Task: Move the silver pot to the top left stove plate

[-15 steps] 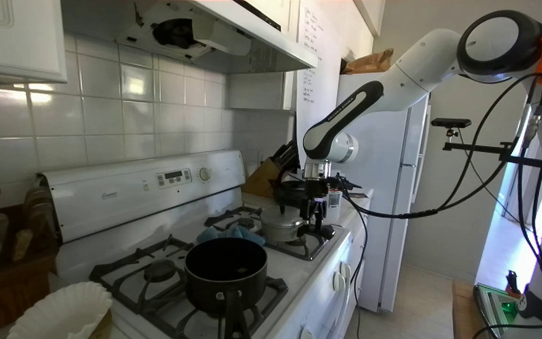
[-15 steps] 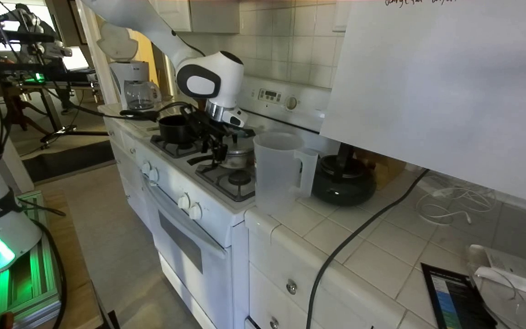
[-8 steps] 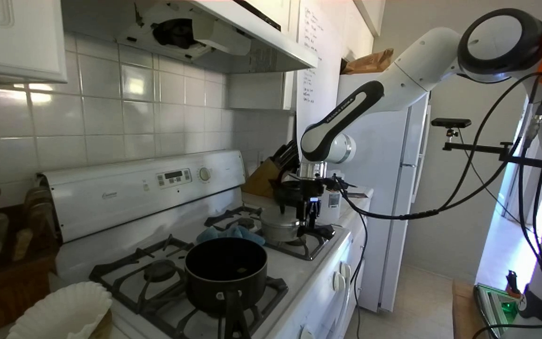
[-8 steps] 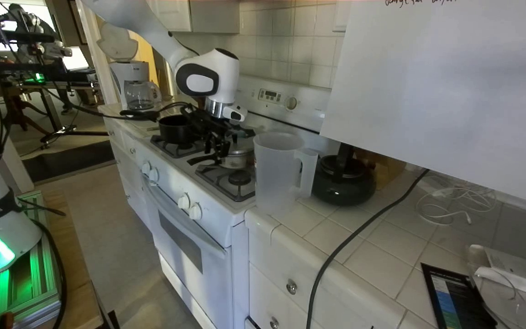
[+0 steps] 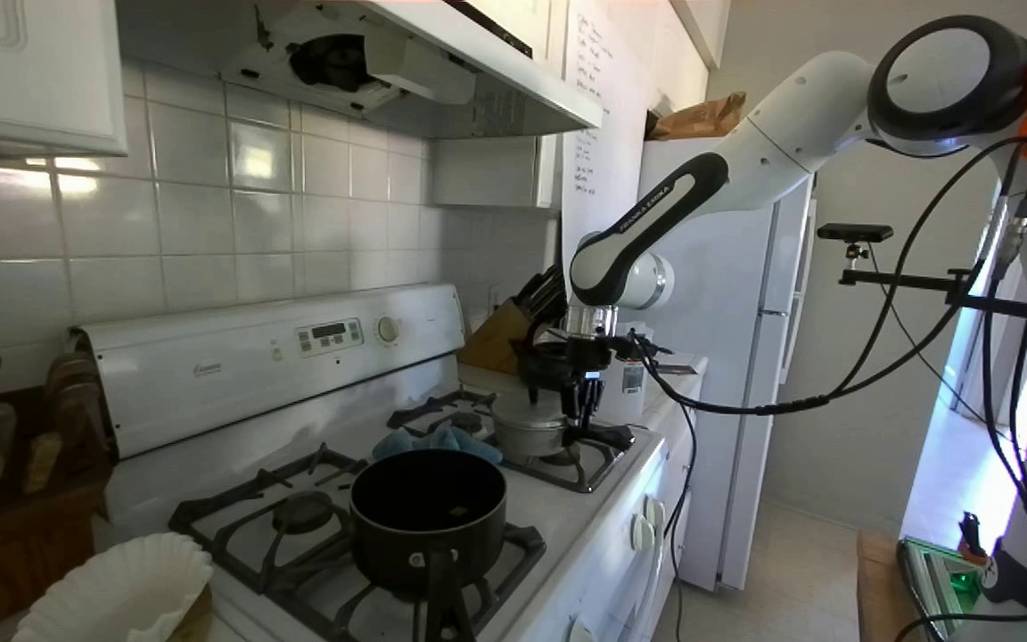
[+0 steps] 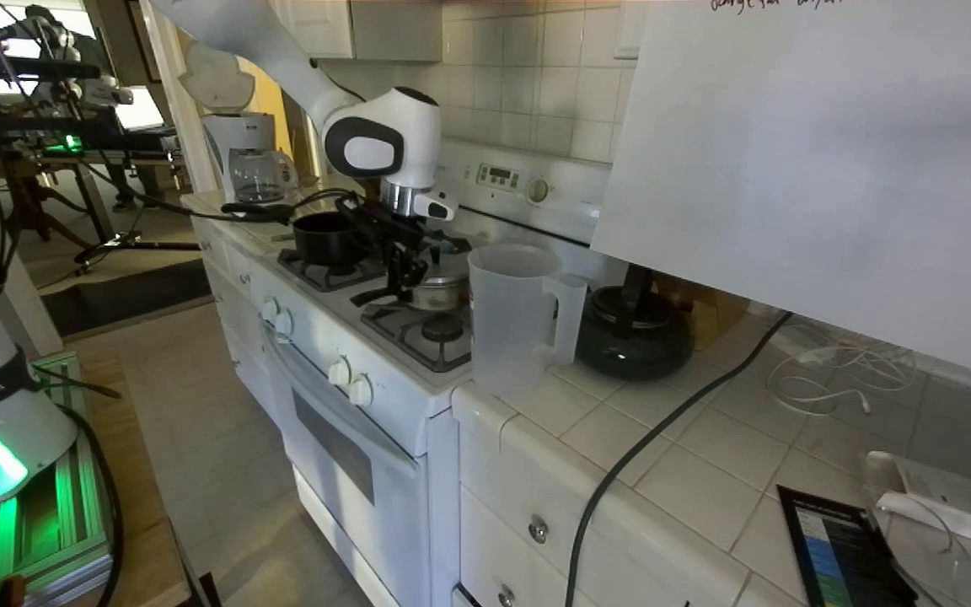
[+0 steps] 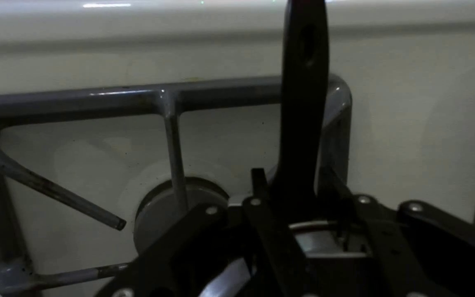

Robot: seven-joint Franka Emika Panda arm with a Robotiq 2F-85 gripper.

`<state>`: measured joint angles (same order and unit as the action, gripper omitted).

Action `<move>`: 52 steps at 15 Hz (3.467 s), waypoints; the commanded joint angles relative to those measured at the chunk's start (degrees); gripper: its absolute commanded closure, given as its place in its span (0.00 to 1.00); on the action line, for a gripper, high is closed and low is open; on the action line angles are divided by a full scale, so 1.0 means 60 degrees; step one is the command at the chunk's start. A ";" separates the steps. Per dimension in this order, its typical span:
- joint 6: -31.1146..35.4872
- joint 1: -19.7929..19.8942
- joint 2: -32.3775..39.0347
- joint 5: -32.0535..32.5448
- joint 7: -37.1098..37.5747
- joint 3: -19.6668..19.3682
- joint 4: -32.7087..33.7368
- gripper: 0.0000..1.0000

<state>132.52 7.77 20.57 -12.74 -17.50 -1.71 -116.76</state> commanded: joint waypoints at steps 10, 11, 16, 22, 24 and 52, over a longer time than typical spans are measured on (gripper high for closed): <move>0.2094 0.0083 -0.0575 -0.0418 -0.0096 0.0405 -0.0609 0.92; 0.2395 0.0090 -0.0591 -0.0490 -0.0093 0.0488 -0.0604 0.92; 0.3474 0.0094 -0.0526 -0.0593 0.0081 0.0665 -0.0482 0.92; 0.3287 0.0051 -0.0481 -0.0248 0.0737 0.0372 -0.0559 0.92; 0.3233 0.0066 -0.0457 -0.0176 0.0980 0.0249 -0.0688 0.92; -0.4798 0.1682 -0.0857 -0.3662 0.0064 -0.1686 0.0881 0.00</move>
<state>108.44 16.98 8.54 -31.42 -16.00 -11.72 -117.73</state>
